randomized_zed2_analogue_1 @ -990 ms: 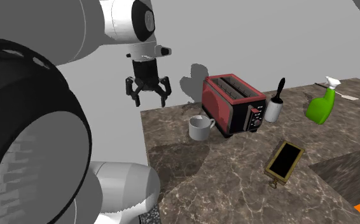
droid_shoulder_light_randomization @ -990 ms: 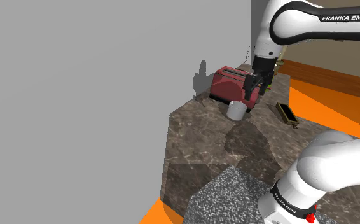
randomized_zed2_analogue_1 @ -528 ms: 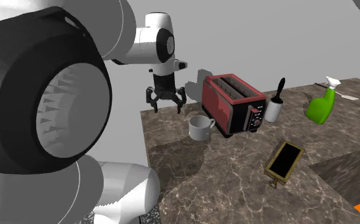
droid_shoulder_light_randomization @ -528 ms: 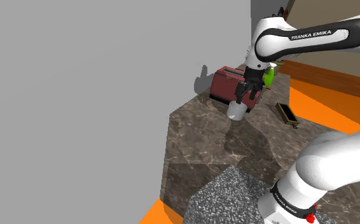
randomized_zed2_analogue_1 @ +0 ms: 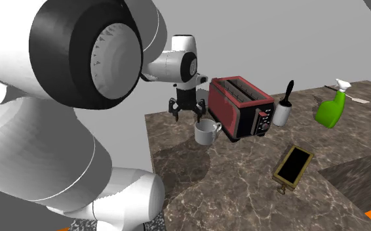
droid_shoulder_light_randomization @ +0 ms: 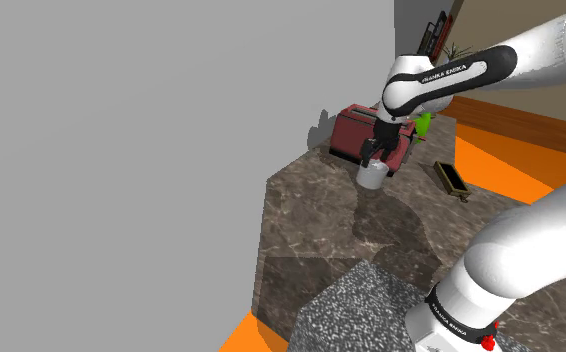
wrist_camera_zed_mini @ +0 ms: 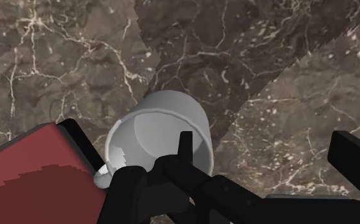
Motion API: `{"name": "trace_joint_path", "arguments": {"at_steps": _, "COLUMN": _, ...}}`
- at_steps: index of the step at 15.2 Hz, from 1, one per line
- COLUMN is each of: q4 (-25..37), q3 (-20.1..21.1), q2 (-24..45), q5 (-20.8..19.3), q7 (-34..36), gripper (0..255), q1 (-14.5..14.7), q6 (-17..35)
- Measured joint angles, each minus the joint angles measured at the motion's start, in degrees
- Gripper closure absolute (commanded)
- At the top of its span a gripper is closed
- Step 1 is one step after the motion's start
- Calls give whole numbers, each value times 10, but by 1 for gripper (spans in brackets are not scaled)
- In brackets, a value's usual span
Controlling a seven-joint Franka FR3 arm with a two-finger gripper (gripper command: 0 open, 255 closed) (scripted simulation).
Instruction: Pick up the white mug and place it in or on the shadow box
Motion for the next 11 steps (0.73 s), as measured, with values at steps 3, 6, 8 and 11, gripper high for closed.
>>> {"name": "trace_joint_path", "arguments": {"at_steps": 3, "q4": 28, "q3": -23, "q2": 71, "q5": 20, "q7": -29, "gripper": 0, "q1": 3, "q6": 56}}
{"name": "trace_joint_path", "arguments": {"at_steps": 6, "q4": 34, "q3": -34, "q2": 111, "q5": 34, "q7": -45, "gripper": 0, "q1": 4, "q6": 95}}
{"name": "trace_joint_path", "arguments": {"at_steps": 8, "q4": 31, "q3": -37, "q2": 125, "q5": 39, "q7": -50, "gripper": 0, "q1": 4, "q6": 113}}
{"name": "trace_joint_path", "arguments": {"at_steps": 11, "q4": 25, "q3": -40, "q2": 143, "q5": 46, "q7": -57, "gripper": 0, "q1": 4, "q6": 136}}
